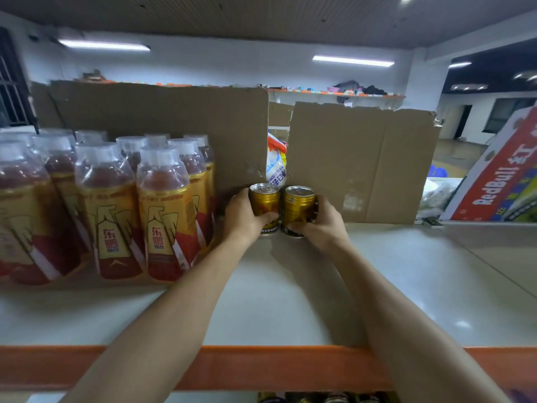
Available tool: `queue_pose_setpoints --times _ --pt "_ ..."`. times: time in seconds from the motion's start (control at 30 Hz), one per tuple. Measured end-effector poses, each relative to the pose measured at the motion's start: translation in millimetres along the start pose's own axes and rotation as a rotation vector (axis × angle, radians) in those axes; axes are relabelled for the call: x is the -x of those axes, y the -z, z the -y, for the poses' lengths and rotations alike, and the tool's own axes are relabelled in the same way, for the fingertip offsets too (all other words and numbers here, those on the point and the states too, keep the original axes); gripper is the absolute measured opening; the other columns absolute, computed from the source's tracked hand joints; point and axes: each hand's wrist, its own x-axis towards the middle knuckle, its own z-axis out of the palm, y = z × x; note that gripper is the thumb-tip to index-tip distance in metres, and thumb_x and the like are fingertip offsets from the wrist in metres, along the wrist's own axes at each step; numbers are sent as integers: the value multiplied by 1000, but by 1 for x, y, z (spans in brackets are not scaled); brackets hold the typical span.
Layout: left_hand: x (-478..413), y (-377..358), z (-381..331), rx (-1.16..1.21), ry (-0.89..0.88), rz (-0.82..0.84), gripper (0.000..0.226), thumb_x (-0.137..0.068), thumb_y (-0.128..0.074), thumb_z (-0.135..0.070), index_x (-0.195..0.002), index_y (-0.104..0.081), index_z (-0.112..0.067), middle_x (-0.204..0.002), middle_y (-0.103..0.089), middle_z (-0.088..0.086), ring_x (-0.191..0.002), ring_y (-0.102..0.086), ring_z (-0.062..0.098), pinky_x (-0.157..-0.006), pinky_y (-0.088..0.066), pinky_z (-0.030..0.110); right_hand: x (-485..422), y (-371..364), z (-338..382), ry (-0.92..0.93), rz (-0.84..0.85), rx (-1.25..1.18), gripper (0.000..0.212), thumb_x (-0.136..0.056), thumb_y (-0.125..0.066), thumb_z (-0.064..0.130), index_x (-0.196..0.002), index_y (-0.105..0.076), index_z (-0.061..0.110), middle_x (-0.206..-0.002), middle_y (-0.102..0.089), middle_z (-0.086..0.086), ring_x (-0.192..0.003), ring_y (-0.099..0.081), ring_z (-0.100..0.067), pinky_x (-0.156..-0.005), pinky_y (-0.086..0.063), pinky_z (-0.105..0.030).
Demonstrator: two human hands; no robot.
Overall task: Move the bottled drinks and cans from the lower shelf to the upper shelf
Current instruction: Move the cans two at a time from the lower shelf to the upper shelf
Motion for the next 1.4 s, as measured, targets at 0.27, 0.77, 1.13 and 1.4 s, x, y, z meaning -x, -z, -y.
queue_pose_setpoints --times 0.27,0.77,1.13,1.4 --pt "2 -3 -10 -51 43 12 72 -66 -88 -34 -127 -57 -11 -125 -64 10 -118 -57 28 -99 -45 37 3 -1 1 -20 20 -27 63 -68 -85 13 -123 -53 12 -118 -65 -4 -98 -60 -18 -77 -44 -24" --pt "46 46 -62 -405 -59 76 40 -101 -42 -33 -100 -64 1 -105 -67 23 -102 -60 40 -78 -45 38 52 48 46 140 -31 675 41 -83 -63 34 -115 -55 10 -120 -60 -10 -120 -48 -31 -83 -46 -36" --pt "148 108 -75 -587 -293 352 48 -105 -24 -40 -99 -58 -6 -115 -61 21 -112 -53 37 -103 -37 51 170 51 92 190 -64 891 33 -93 -52 23 -122 -55 8 -127 -59 -12 -126 -47 -31 -88 -45 -36" --pt "200 136 -64 -548 -322 456 48 -105 -24 -35 -113 -60 -4 -119 -61 19 -109 -55 32 -94 -42 41 235 46 103 247 43 938 39 -88 -66 25 -116 -56 1 -123 -61 -18 -122 -49 -36 -91 -45 -39"
